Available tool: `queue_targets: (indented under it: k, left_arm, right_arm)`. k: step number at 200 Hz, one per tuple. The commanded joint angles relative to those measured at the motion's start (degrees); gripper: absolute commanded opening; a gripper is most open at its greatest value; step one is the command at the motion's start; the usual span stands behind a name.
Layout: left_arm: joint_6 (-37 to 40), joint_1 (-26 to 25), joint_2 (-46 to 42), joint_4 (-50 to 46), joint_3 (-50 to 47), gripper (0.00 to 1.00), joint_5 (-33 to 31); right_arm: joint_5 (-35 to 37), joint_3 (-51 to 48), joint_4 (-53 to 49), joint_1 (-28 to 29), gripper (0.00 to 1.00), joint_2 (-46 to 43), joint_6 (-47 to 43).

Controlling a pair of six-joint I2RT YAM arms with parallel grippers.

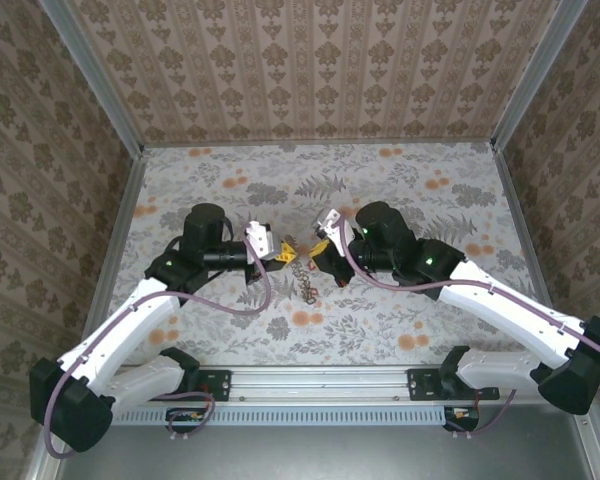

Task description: Put the keys on the keyring

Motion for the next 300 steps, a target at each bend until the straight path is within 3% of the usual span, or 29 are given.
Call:
queue_targets:
  k: [1, 56, 101, 228, 300]
  left_arm:
    - [-3.82, -0.54, -0.06, 4.63, -0.19, 0.0, -2.18]
    - [-7.43, -2.18, 3.36, 5.33, 1.81, 0.0, -2.28]
    - [-17.15, -2.89, 5.42, 11.4, 2.65, 0.0, -2.8]
    - [-18.65, -4.08, 6.16, 12.38, 2.28, 0.0, -2.49]
    - [-21.02, -4.32, 5.9, 15.44, 2.22, 0.0, -1.57]
  right_arm:
    - [2.96, 0.83, 0.99, 0.8, 0.0, 0.13, -1.21]
    - [5.76, -0.43, 5.34, 0.94, 0.0, 0.06, -0.29]
    - [5.33, -1.04, 7.25, 0.94, 0.0, 0.88, 0.88]
    - [7.93, -2.06, 9.06, 1.02, 0.0, 0.28, 2.35]
    - [14.52, -3.53, 9.04, 1.0, 0.0, -0.41, 2.35]
